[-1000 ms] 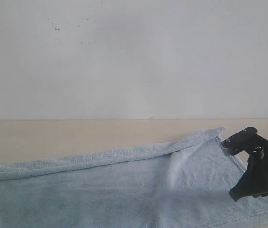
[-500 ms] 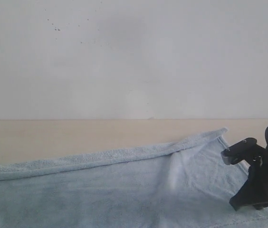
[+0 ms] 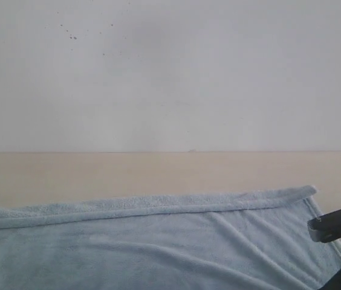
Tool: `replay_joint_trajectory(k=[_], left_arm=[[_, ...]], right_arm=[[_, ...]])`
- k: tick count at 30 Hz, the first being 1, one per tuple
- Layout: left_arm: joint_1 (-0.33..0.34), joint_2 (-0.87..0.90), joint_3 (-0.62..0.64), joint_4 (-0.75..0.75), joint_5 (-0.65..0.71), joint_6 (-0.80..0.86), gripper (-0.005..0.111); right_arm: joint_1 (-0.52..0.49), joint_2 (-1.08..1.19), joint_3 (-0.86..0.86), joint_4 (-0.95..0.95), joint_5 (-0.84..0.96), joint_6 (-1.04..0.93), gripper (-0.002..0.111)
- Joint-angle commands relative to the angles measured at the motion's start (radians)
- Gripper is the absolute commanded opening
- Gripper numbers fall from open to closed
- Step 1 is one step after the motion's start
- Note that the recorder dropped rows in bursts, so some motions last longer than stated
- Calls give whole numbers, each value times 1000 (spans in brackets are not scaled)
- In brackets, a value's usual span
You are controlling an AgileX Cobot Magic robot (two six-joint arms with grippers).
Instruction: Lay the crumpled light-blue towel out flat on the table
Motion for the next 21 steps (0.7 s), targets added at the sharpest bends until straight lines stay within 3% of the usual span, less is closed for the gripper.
replay_joint_trajectory(k=[1,10,14,21], left_arm=[[0,-100,2,-40,71,55,44],[0,-222,145,-42,115,71,43],[0,-222,230,-55,71,78,43],[0,-180,264,4,-72,84,43]], right_arm=[[-2,-25,73,25,168,31,0],[-2,-354,73,84,102,23,0],[-2,-471,73,158,97,-25,0],[-2,-545,73,376,103,-200,0]])
